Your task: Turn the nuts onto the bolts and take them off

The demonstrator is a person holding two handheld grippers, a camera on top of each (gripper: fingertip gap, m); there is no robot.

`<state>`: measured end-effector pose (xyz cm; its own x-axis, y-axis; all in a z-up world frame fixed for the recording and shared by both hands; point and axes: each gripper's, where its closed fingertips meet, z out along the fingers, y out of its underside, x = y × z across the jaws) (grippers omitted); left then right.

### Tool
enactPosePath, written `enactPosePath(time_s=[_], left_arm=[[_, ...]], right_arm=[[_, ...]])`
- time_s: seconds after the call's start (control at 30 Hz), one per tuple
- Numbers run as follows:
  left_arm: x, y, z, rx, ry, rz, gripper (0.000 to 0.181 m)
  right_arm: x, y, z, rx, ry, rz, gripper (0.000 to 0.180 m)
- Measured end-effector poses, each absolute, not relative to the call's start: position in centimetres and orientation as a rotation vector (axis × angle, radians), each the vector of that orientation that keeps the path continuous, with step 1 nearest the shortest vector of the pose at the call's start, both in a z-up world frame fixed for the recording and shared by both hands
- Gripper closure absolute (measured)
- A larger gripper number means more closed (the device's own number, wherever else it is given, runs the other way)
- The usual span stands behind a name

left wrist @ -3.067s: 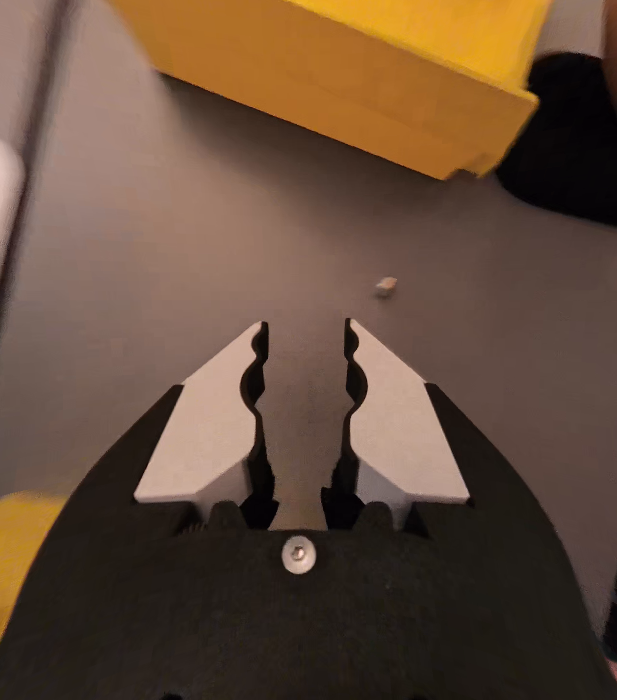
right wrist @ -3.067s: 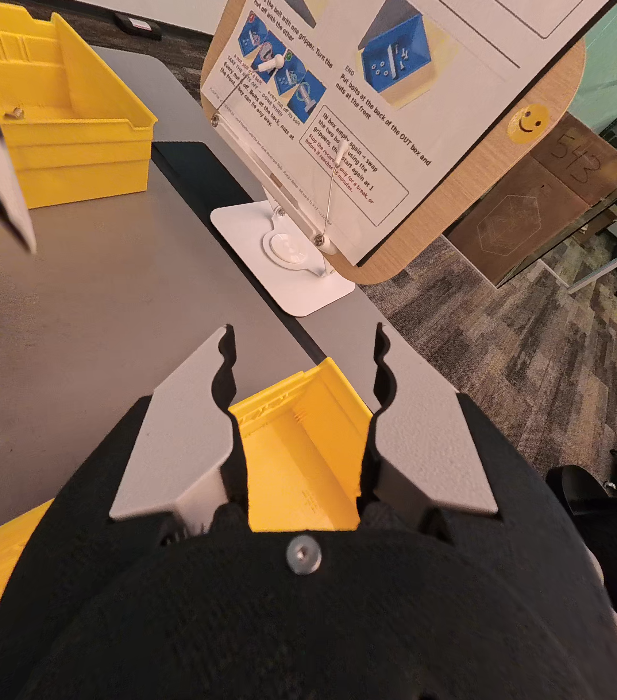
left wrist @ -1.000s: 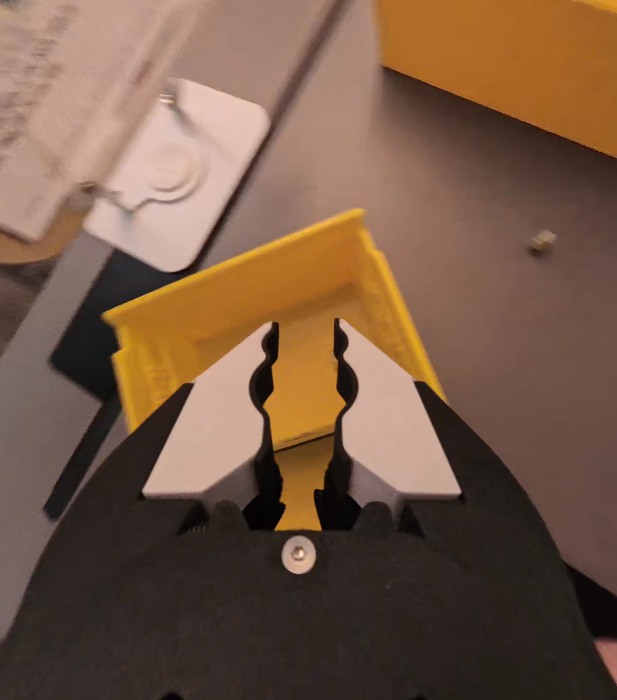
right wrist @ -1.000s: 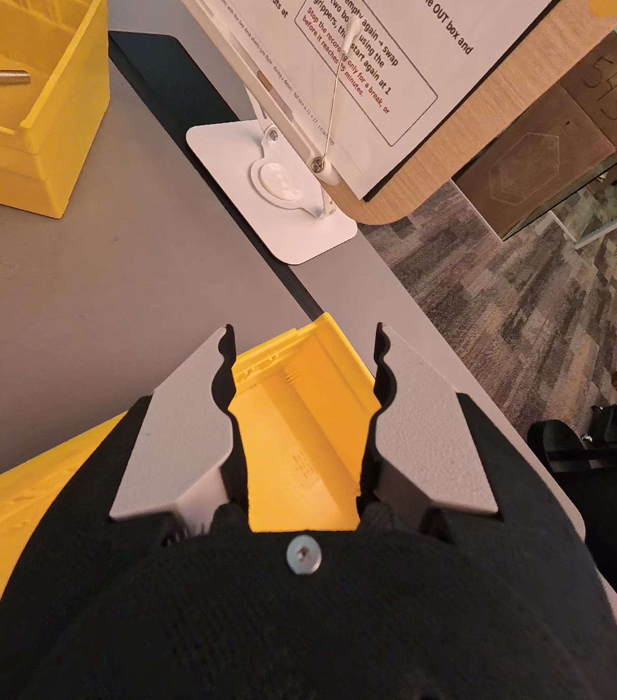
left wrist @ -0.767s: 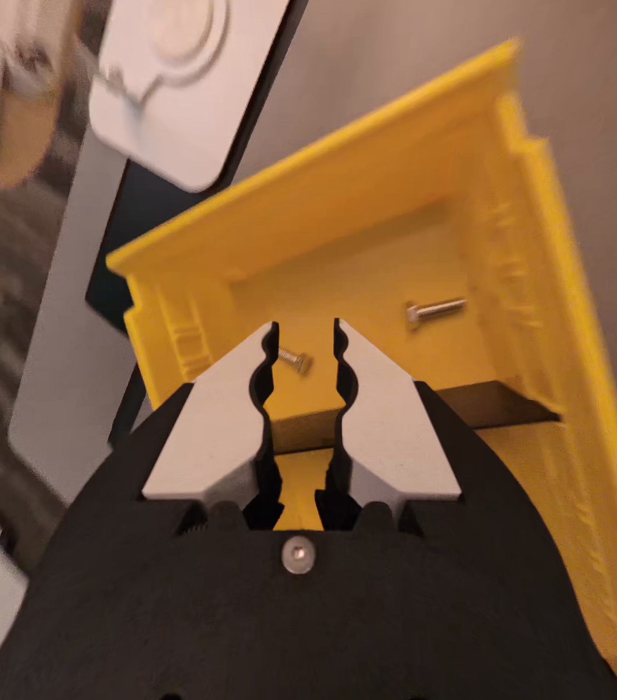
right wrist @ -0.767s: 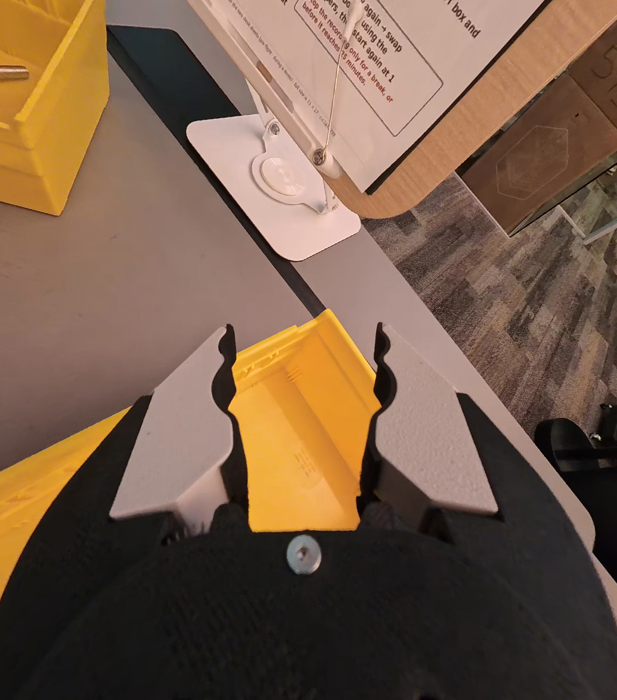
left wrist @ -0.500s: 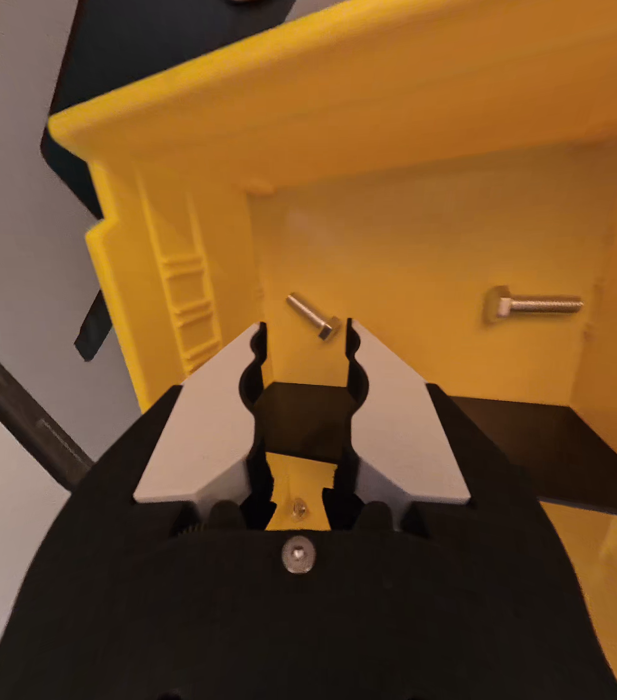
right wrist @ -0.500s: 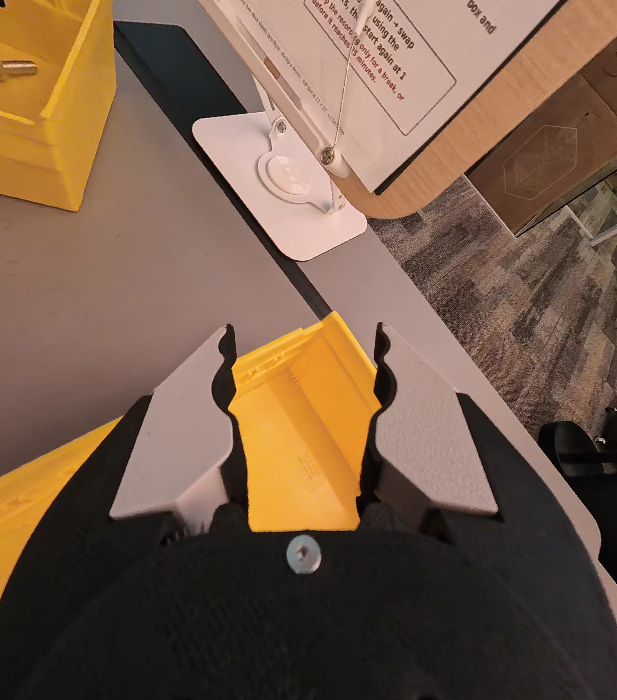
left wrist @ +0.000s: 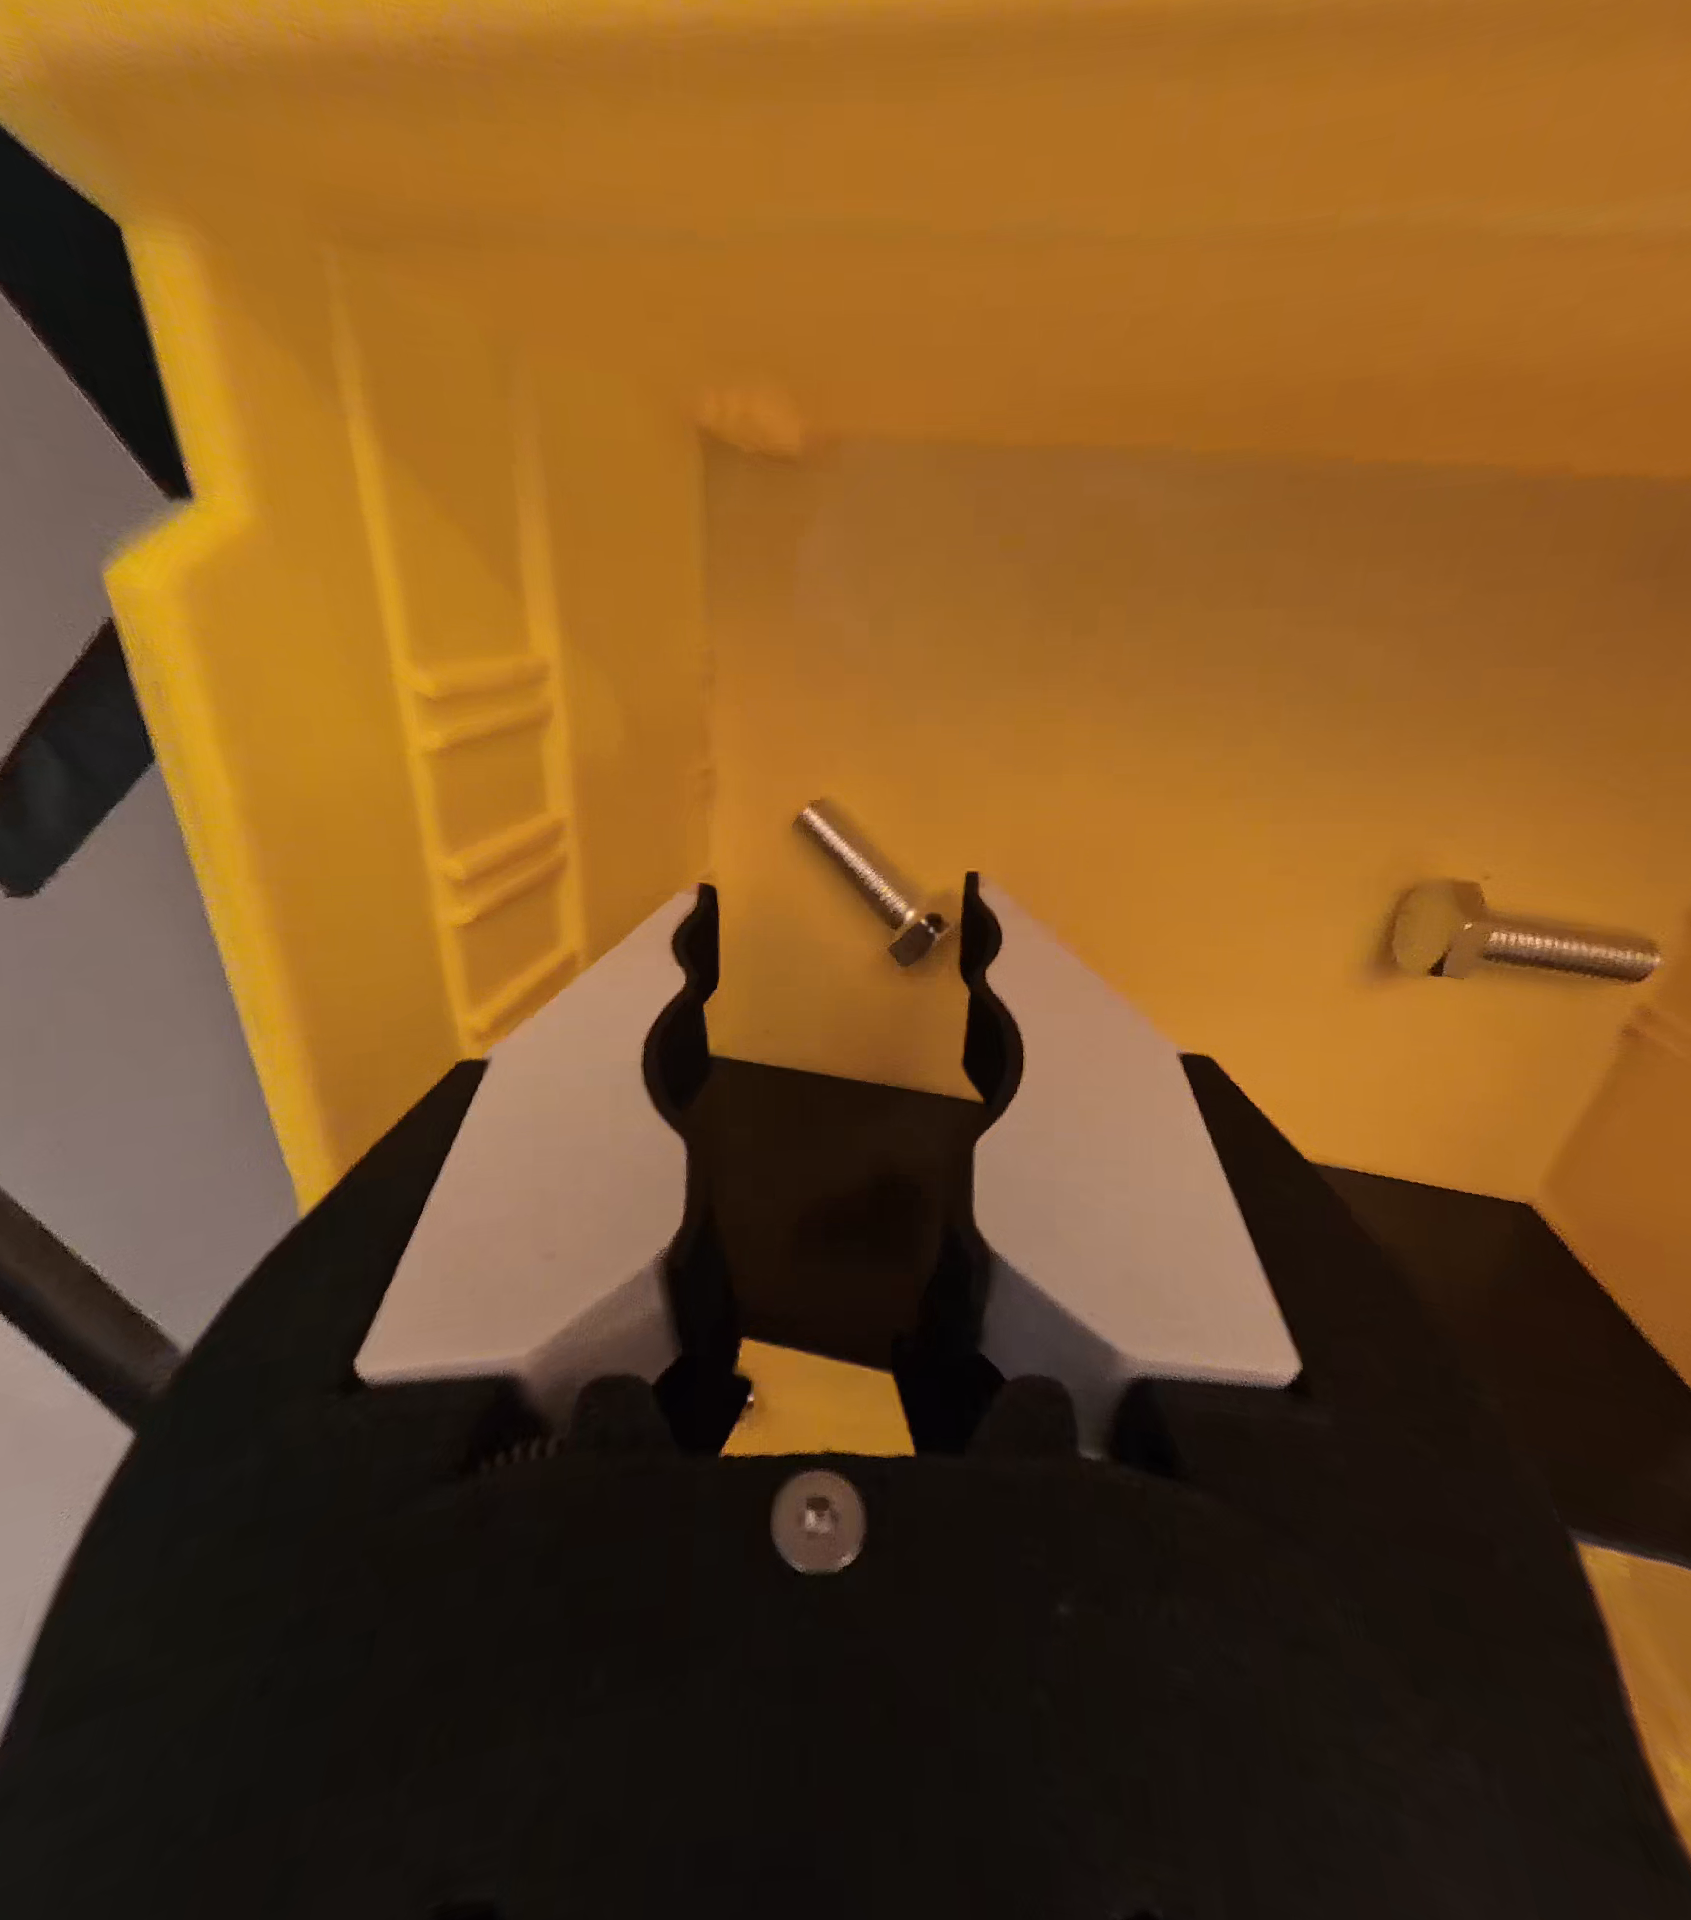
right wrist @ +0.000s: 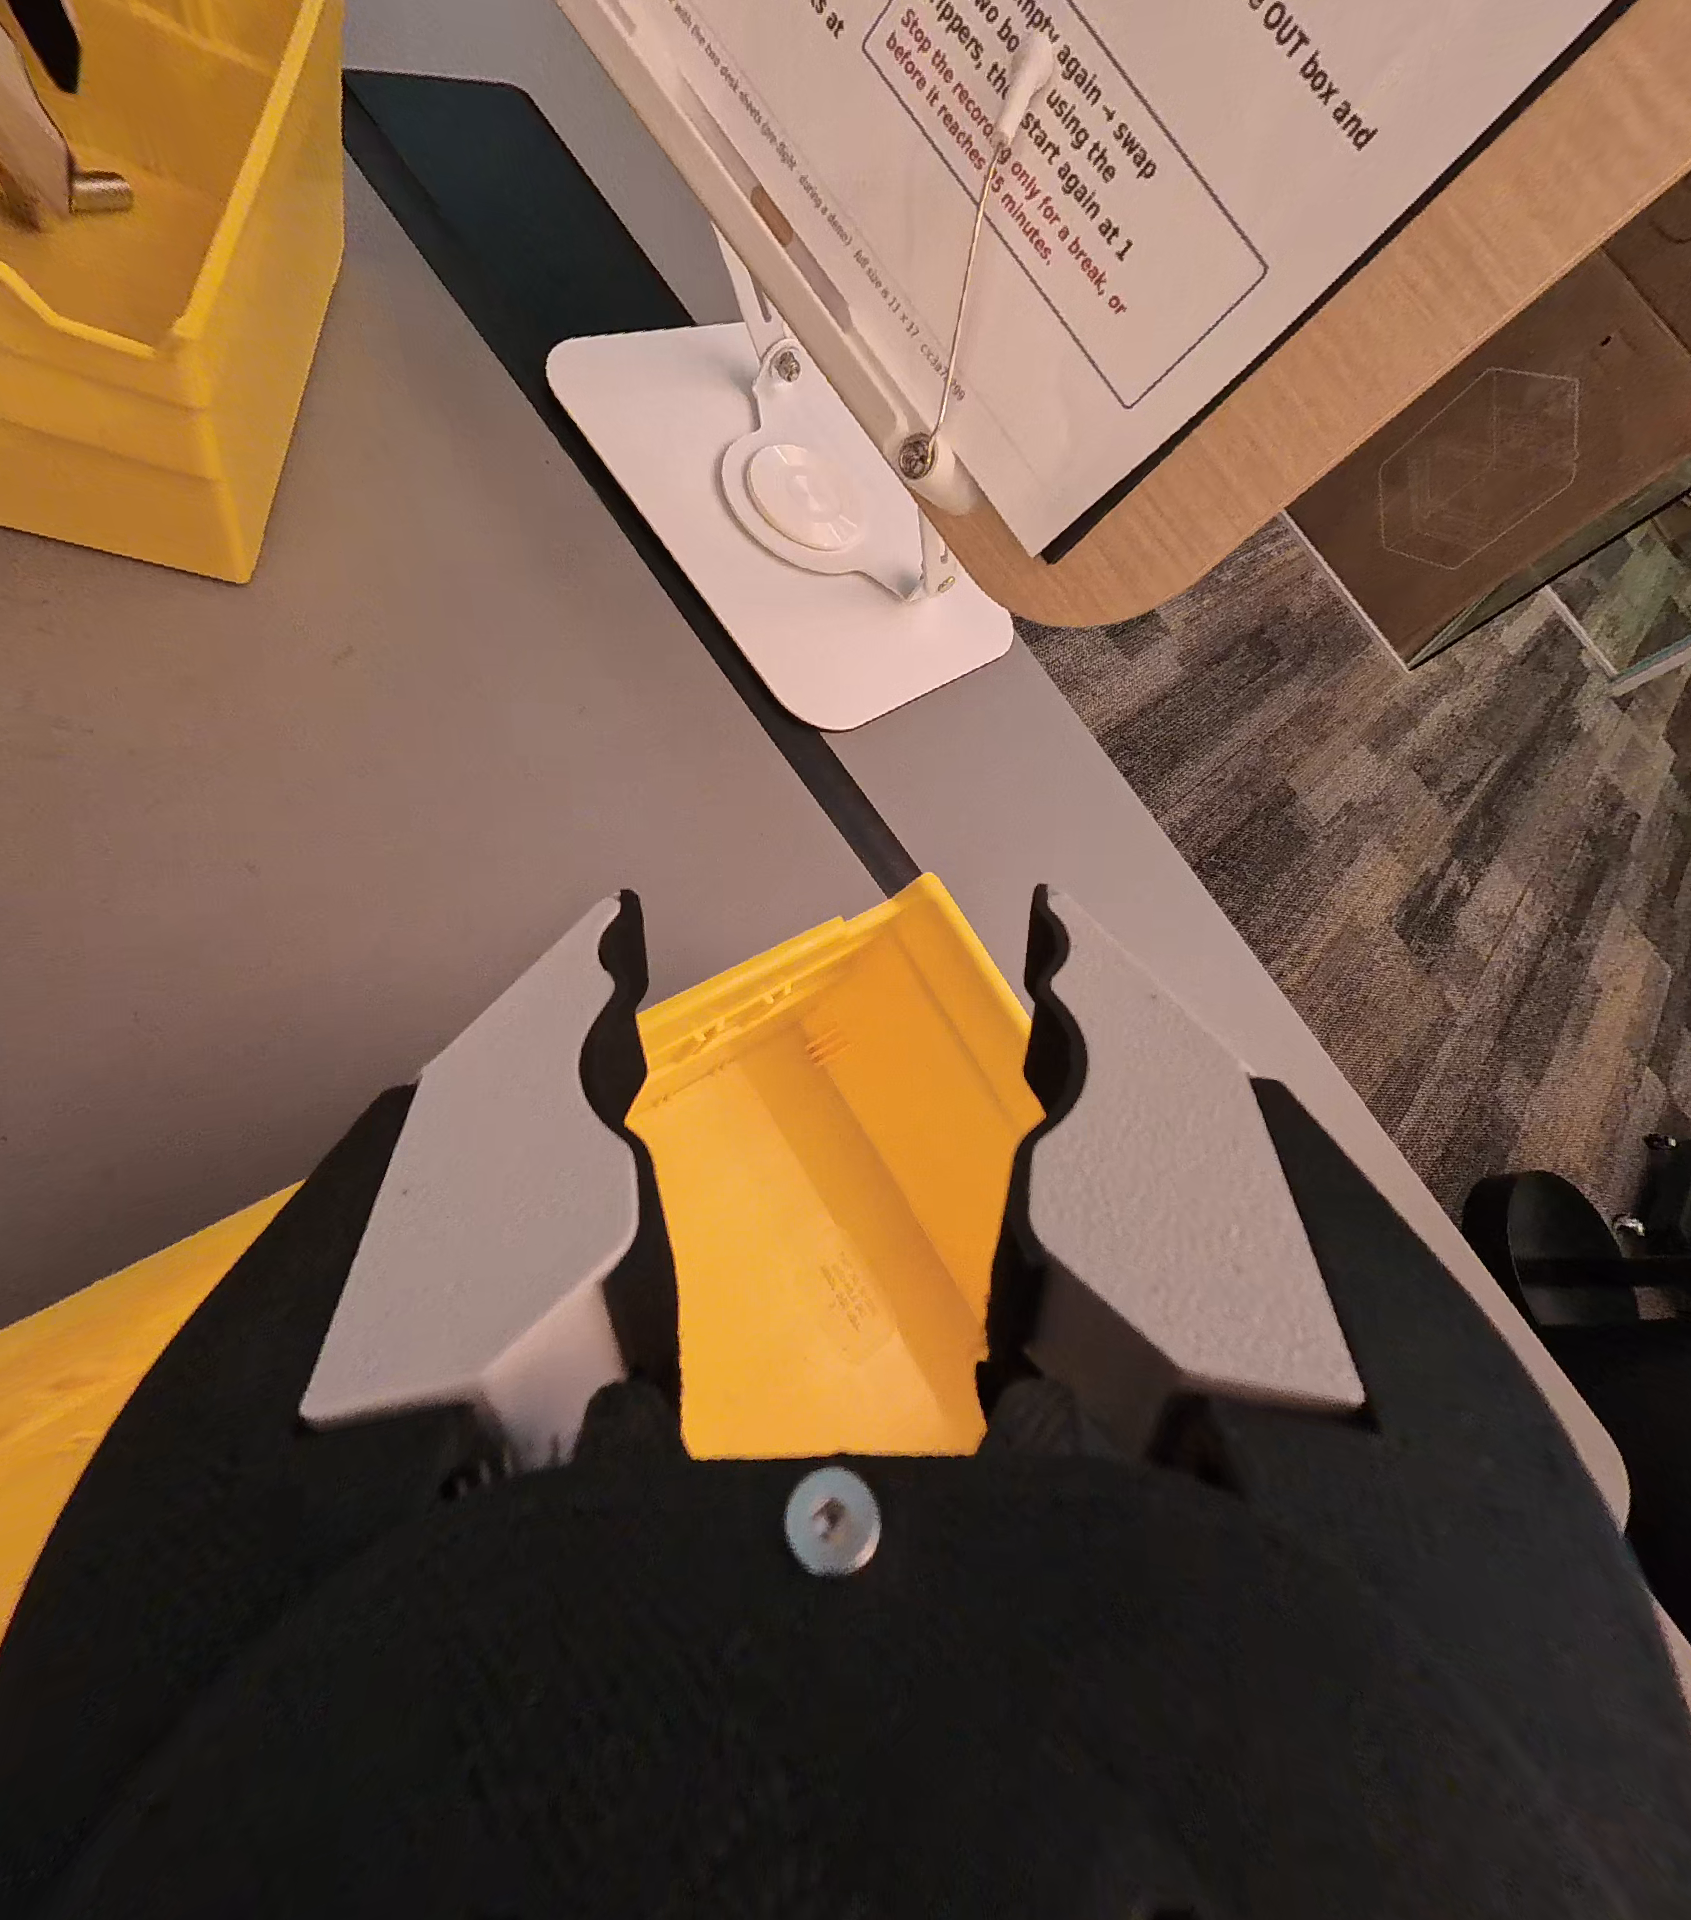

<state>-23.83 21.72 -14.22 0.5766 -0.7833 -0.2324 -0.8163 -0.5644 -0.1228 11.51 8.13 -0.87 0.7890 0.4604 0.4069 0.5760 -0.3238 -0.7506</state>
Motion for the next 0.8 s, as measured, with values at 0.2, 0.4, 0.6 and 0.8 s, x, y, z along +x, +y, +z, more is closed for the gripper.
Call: enactPosePath(time_s=[0.2, 0.4, 0.6, 0.8], left_arm=[[-23.2, 20.6, -15.9, -2.751, 1.282, 0.081, 0.132], [-22.8, 20.1, -16.1, -2.806, 1.240, -0.016, 0.152], [-22.9, 19.9, -16.1, -2.805, 1.277, -0.022, 0.170], [-23.0, 19.6, -16.1, -2.771, 1.352, 0.030, 0.171]], right_arm=[[11.5, 8.1, -1.0, -1.981, -0.783, -0.151, 0.106], [11.5, 8.2, -1.2, -1.985, -0.787, -0.151, 0.106], [11.4, 8.1, -1.3, -1.990, -0.797, -0.159, 0.106], [11.5, 8.2, -1.4, -1.993, -0.799, -0.161, 0.106]])
